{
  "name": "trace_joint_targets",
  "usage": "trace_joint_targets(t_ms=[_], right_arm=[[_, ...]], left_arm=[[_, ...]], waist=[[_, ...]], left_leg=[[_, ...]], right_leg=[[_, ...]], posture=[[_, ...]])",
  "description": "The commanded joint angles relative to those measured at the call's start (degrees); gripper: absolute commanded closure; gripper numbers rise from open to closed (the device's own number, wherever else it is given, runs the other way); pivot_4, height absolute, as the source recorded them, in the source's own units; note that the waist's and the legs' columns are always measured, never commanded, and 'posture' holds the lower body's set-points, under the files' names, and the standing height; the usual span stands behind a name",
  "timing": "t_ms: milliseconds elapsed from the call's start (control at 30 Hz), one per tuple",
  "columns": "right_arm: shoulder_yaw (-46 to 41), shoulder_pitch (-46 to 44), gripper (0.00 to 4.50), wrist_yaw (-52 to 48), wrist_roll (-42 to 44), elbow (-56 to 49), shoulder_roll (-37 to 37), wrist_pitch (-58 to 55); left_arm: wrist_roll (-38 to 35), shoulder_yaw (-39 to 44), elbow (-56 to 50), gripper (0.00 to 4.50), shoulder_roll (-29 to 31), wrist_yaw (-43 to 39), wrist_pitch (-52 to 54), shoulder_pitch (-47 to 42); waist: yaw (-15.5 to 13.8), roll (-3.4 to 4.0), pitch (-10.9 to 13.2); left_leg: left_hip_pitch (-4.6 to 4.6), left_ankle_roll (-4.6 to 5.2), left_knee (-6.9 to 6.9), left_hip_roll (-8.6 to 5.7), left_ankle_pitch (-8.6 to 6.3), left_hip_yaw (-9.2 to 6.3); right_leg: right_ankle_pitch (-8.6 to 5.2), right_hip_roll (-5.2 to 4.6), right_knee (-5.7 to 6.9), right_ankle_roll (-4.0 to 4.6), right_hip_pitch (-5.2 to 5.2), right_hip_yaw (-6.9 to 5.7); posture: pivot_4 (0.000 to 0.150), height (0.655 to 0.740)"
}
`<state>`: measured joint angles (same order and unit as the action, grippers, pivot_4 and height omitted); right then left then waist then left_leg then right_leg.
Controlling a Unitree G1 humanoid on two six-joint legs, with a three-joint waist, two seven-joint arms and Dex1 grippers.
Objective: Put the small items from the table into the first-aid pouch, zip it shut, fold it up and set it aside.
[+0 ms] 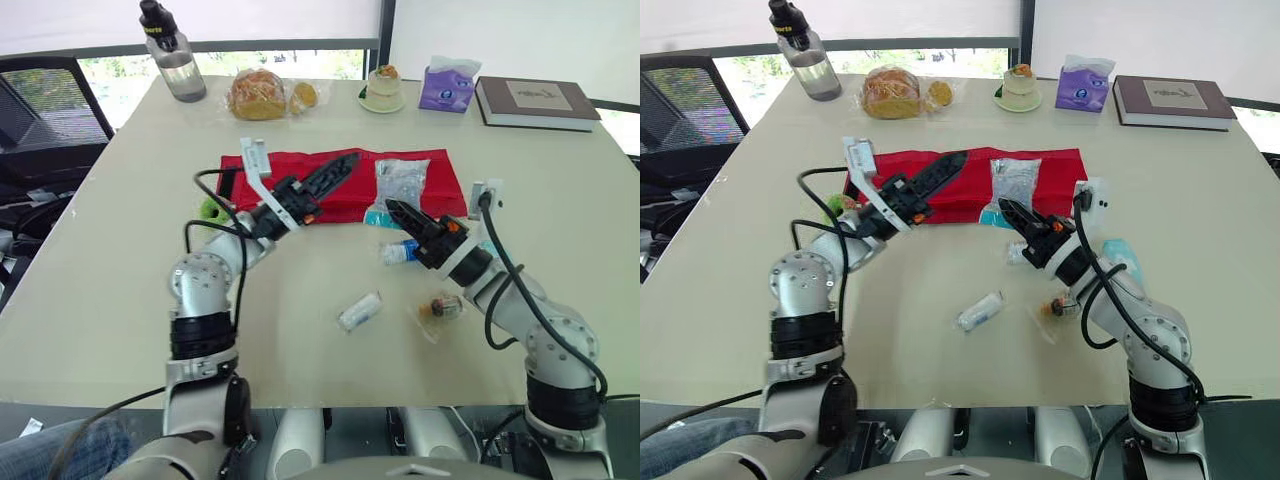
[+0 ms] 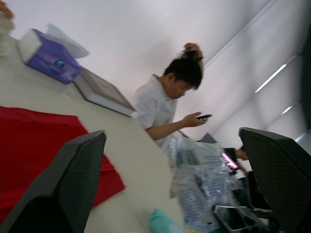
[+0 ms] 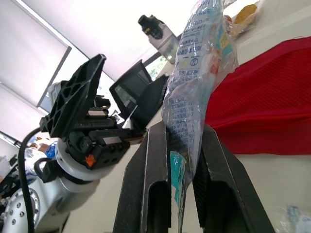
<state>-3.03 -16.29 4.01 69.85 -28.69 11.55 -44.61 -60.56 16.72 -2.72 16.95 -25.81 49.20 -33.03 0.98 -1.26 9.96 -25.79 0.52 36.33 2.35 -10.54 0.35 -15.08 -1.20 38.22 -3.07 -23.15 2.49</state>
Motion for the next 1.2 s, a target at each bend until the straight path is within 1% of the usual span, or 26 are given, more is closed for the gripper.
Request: trace_joint_targets(t_ms=[33, 100, 167, 267, 333, 400, 467, 600, 767, 1033, 1200], right_arm=[[-1.7, 1.3, 4.43, -1.8, -0.1, -2.4, 2.4, 0.4], [-3.4, 3.0, 4.43, -2.9, -1.3, -3.2, 5.5, 0.4], [-5.0, 4.2, 4.43, -3.3, -1.9, -3.6, 7.7, 1.1], [-7.2, 6.9, 4.43, -6.2, -4.2, -5.2, 11.9, 2.0], [-7.7, 8.2, 4.43, -7.5, -4.7, -5.7, 13.0, 2.3], [-7.6, 8.7, 4.43, -8.0, -5.0, -5.6, 13.0, 2.6], [-7.0, 8.8, 4.43, -8.4, -5.8, -5.6, 12.7, 2.7], [-5.7, 7.5, 4.43, -8.9, -7.4, -5.1, 11.4, 3.2], [-5.0, 6.8, 4.43, -9.0, -8.5, -4.9, 10.3, 3.4], [-4.7, 6.4, 4.43, -9.4, -9.2, -4.8, 10.3, 3.0], [-4.4, 6.3, 4.43, -9.4, -9.5, -5.0, 10.2, 2.9]], left_arm=[[4.5, 1.5, 0.8, 0.06, 5.3, -0.9, -2.5, 0.0], [8.4, 2.2, 1.5, 0.06, 10.4, -0.8, -3.5, 0.7], [10.6, 2.7, 1.7, 0.06, 13.5, -1.1, -4.1, 1.2], [18.0, 1.0, 3.0, 0.06, 19.6, -1.9, -7.3, 2.7], [23.9, -2.7, 4.0, 0.06, 23.2, -4.1, -10.0, 4.1], [33.0, -9.7, 6.2, 0.06, 27.6, -7.0, -15.3, 5.8], [39.9, -14.2, 9.4, 0.06, 29.7, -8.0, -20.0, 6.3], [49.0, -19.3, 15.1, 0.06, 30.1, -8.0, -27.0, 4.3], [55.6, -22.1, 20.6, 0.06, 28.7, -8.2, -31.9, 0.7], [62.7, -24.8, 29.1, 0.06, 24.9, -8.0, -39.7, -5.7], [64.1, -24.1, 32.0, 0.06, 22.7, -8.2, -42.3, -8.9]], waist=[[0.0, 0.00, 0.0], [0.0, 0.00, 0.0], [-0.1, 0.00, 0.0], [-0.3, 0.00, 0.0], [-0.2, 0.00, 0.0], [-0.2, 0.01, 0.0], [-0.2, 0.02, 0.0], [-0.3, -0.01, 0.0], [-0.4, -0.01, 0.0], [-0.3, -0.01, 0.0], [-0.3, -0.02, 0.0]], left_leg=[[0.00, 0.00, 0.00, 0.00, 0.00, 0.00], [0.01, 0.00, 0.00, 0.00, 0.00, 0.01], [0.01, 0.00, 0.00, 0.00, 0.00, 0.03], [0.00, 0.00, 0.00, 0.00, 0.00, 0.06], [0.02, 0.00, -0.01, 0.00, 0.00, 0.06], [0.07, -0.01, -0.02, 0.01, 0.00, 0.08], [0.10, -0.01, -0.03, 0.02, 0.00, 0.13], [0.08, 0.00, -0.02, 0.05, 0.00, 0.18], [0.02, 0.00, -0.02, 0.04, 0.00, 0.20], [0.02, 0.00, -0.01, 0.02, 0.00, 0.22], [0.02, 0.00, 0.07, 0.01, 0.00, 0.20]], right_leg=[[0.00, 0.00, 0.00, 0.00, 0.00, 0.00], [0.00, 0.00, 0.00, 0.00, 0.00, 0.01], [0.00, -0.01, 0.00, 0.00, 0.00, 0.02], [0.00, -0.04, -0.01, 0.01, -0.01, 0.02], [-0.01, -0.04, -0.01, 0.01, -0.01, 0.02], [-0.01, -0.04, -0.01, 0.02, 0.00, 0.04], [-0.01, -0.04, 0.00, 0.04, -0.01, 0.08], [-0.03, -0.11, 0.00, 0.11, -0.02, 0.09], [0.02, -0.13, 0.00, 0.04, -0.07, 0.07], [0.02, -0.12, 0.06, 0.03, -0.08, 0.08], [0.02, -0.10, 0.21, 0.02, -0.08, 0.07]], posture=[[0.150, 0.7400], [0.150, 0.7400], [0.150, 0.7400], [0.150, 0.7400], [0.150, 0.7400], [0.150, 0.7400], [0.150, 0.7400], [0.150, 0.7400], [0.150, 0.7400], [0.150, 0.7400], [0.150, 0.7400]])
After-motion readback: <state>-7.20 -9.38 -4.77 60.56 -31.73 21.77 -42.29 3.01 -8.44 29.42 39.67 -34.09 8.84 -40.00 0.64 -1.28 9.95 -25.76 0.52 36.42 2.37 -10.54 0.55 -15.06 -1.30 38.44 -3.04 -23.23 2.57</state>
